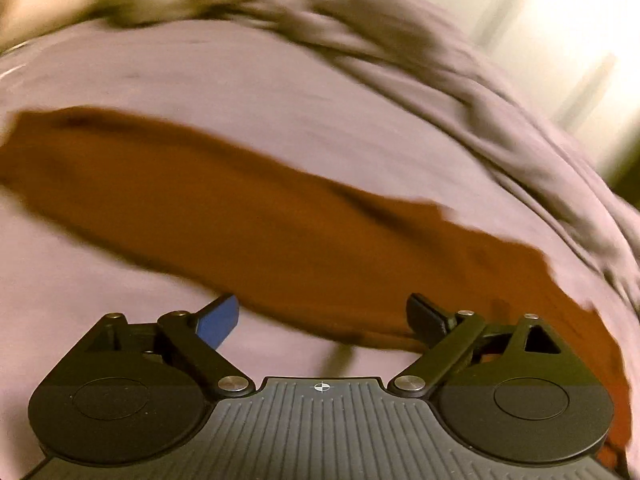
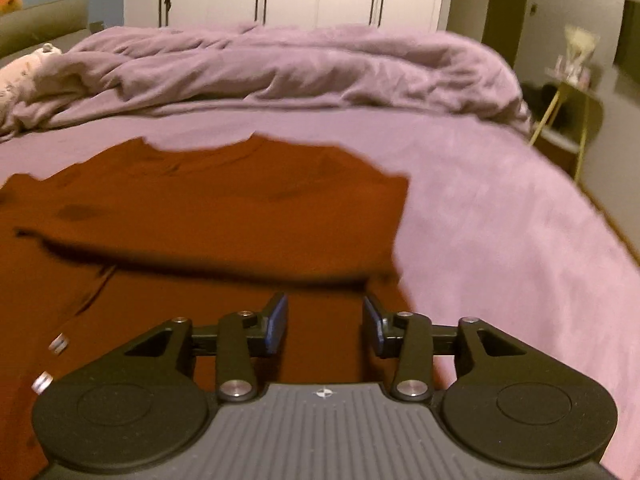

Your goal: Fold small clothes

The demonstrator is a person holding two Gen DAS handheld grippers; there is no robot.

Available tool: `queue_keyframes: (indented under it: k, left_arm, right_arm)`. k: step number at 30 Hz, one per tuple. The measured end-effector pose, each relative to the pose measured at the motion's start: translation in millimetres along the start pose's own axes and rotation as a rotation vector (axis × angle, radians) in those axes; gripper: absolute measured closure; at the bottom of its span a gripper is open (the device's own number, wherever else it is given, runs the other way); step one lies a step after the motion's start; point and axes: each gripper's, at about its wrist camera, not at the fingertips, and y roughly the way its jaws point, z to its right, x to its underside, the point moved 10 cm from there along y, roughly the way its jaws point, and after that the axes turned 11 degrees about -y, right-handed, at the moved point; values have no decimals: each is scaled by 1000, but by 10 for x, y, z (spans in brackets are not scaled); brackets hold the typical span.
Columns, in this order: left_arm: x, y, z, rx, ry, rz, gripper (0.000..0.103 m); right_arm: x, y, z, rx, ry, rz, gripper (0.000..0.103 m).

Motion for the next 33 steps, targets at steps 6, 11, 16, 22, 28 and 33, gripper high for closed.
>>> queue_keyframes:
  k: [6, 11, 16, 22, 28, 33]
  left_arm:
    - [-514, -192, -938, -6, -298, 104, 27]
    - [-748, -71, -1260, 69, -489, 129, 39]
    - [-930, 38, -1389, 97, -550, 163, 61]
    - [-1016, 116, -1598, 86, -616, 173, 91]
    - [-1067, -293, -856, 122, -329, 268, 94]
    - [-732, -815, 796, 372, 17, 270, 94]
  right_arm:
    - [77, -113, -56, -1, 10, -19, 60]
    - [-30, -117, -59, 15, 23, -16, 59]
    - [-70, -123, -159, 9, 4, -14, 56]
    - [-22, -119, -165, 9, 9, -24, 55]
    - [16, -161, -56, 21, 33, -10, 55]
    - [5, -191, -17, 15, 51, 14, 55]
